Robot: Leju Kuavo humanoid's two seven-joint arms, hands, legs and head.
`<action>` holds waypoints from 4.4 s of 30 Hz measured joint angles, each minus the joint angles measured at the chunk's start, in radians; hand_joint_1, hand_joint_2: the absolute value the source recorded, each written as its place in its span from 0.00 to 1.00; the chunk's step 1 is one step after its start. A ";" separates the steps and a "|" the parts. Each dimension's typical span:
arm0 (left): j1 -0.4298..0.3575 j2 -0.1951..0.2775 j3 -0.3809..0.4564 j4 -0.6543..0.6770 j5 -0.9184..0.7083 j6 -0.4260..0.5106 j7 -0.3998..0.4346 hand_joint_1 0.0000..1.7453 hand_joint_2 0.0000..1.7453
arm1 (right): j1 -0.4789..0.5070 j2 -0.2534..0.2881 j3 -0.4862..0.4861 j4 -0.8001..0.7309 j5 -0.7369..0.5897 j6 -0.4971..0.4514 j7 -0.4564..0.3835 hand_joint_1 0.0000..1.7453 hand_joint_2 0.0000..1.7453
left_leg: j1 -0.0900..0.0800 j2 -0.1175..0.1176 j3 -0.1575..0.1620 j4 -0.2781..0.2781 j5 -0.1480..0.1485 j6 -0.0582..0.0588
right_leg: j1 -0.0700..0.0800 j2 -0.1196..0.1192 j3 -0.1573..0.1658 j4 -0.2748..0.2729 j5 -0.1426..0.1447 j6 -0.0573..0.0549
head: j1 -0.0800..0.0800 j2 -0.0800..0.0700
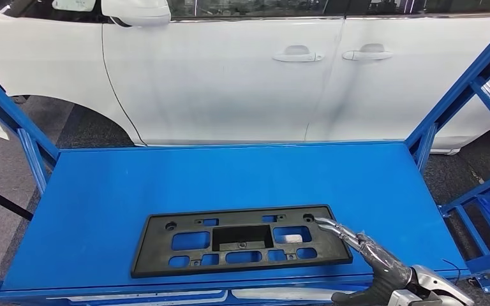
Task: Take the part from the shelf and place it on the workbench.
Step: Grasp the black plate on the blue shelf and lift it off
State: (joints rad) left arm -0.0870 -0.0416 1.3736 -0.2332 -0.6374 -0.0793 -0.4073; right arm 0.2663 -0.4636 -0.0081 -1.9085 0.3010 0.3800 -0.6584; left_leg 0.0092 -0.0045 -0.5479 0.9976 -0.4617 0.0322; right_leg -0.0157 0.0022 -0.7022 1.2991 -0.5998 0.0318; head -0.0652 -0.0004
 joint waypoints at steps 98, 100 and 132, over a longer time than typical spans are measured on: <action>-0.002 -0.028 -0.021 0.000 -0.047 0.044 -0.059 0.00 0.00 | -0.688 0.334 1.164 0.728 1.255 -1.082 0.835 0.97 1.00 | -0.008 -0.002 -0.005 0.008 -0.001 -0.022 | 0.016 -0.001 0.117 -0.278 0.144 -0.041 | 0.000 0.000; -0.002 -0.027 -0.021 0.000 -0.047 0.045 -0.060 0.00 0.00 | -0.689 0.340 1.164 0.733 1.255 -1.082 0.831 0.99 1.00 | -0.008 -0.002 -0.004 0.006 -0.001 -0.033 | 0.017 -0.001 0.119 -0.284 0.144 -0.045 | 0.000 0.000; 0.008 -0.029 -0.025 0.000 -0.058 0.019 -0.161 0.00 1.00 | -0.647 0.404 1.004 0.774 1.184 -1.083 0.580 1.00 1.00 | 0.003 -0.003 -0.004 0.009 -0.005 -0.051 | 0.009 0.004 0.131 -0.290 0.140 -0.043 | 0.000 0.000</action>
State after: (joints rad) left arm -0.0786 -0.0707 1.3489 -0.2335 -0.6950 -0.0599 -0.5686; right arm -0.3807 -0.0599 0.9961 -1.1340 1.4849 -0.7031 -0.0786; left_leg 0.0124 -0.0076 -0.5517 1.0068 -0.4668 -0.0190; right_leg -0.0070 0.0058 -0.5707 1.0091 -0.4597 -0.0116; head -0.0654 -0.0004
